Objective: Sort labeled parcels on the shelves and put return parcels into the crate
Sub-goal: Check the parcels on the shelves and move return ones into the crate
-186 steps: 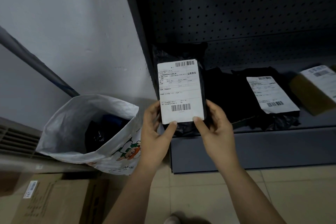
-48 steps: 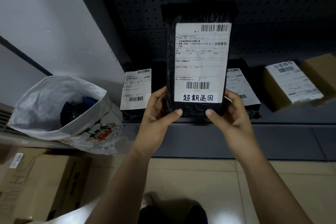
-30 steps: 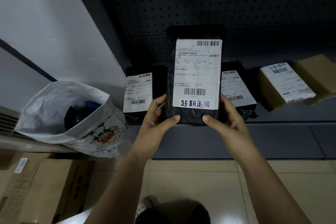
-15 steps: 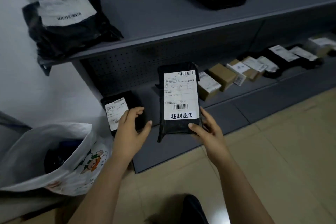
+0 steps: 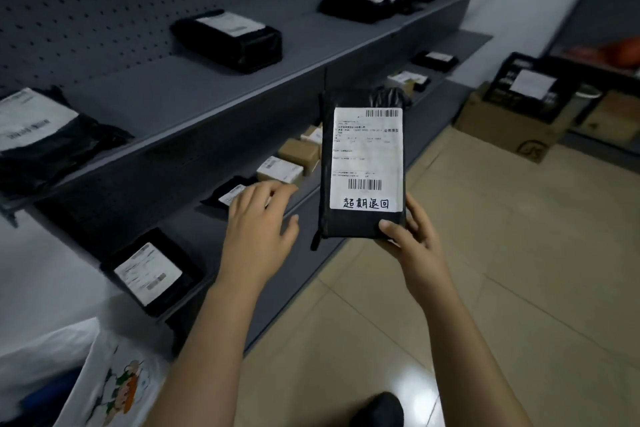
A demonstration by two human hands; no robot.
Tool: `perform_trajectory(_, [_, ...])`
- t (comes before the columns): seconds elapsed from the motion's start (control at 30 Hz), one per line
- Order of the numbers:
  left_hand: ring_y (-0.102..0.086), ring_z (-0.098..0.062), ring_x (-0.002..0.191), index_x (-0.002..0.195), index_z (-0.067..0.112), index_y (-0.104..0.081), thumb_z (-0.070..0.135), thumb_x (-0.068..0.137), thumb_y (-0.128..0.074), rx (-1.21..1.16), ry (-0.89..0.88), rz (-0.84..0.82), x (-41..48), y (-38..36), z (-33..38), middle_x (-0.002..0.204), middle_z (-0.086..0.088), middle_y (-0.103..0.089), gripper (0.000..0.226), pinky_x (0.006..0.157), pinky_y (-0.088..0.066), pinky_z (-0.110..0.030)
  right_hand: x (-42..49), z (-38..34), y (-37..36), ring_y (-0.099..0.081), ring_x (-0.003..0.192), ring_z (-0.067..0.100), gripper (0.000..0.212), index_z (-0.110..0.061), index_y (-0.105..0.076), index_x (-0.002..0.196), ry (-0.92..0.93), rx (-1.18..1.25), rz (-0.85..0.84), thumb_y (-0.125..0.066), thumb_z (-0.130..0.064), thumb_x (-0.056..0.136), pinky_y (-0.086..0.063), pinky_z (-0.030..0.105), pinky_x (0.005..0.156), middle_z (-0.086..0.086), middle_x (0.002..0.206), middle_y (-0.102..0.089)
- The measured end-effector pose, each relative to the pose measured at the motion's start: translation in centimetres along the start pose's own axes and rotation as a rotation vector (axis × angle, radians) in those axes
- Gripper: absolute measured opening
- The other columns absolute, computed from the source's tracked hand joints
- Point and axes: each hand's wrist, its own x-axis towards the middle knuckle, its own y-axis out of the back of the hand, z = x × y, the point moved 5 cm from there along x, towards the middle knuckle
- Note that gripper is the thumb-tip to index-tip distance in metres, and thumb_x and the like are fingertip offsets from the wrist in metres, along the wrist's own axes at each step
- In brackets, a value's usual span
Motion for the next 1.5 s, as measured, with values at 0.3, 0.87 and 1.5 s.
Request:
perform_trajectory(0.3, [-0.047, -0.020, 0.108, 0.119, 0.014, -0.061, 0.013, 0.078, -0.073, -0.064, -0.213, 0.183, 9.3, 3.4, 11.9, 0.112, -0.003, -0.057, 0.042, 0.097, -0.035, -0.038, 1.5, -14.5, 6.6, -0.062, 0.116, 0.019, 0.060, -0.036, -0.051, 0.131, 0.367, -0.008, 0.119, -0.063, -0.009, 0.078, -0.055, 0.033, 0.088, -0.003, 0.122, -0.067])
perform_trajectory(0.87, [-0.045, -0.022, 0.111, 0.123, 0.018, -0.060, 0.014, 0.076, -0.073, -0.140, -0.251, 0.153, 17.4, -5.9, 27.4, 0.114, -0.002, -0.055, 0.048, 0.095, -0.039, -0.045, 6.5, -21.8, 22.5, -0.060, 0.119, 0.019, 0.065, -0.031, -0.045, 0.140, 0.475, -0.136, 0.154, -0.062, -0.012, 0.081, -0.053, 0.037, 0.094, 0.000, 0.128, -0.064])
perform_trajectory(1.5, [-0.048, -0.024, 0.114, 0.128, 0.020, -0.057, 0.021, 0.079, -0.074, -0.253, -0.364, -0.065, 30.5, -25.0, 33.4, 0.116, -0.001, -0.055, 0.052, 0.099, -0.041, -0.046, 20.6, -18.3, 35.1, -0.062, 0.115, 0.013, 0.063, -0.037, -0.047, 0.135, 0.352, -0.156, 0.394, -0.062, -0.014, 0.079, -0.054, 0.033, 0.090, -0.011, 0.120, -0.067])
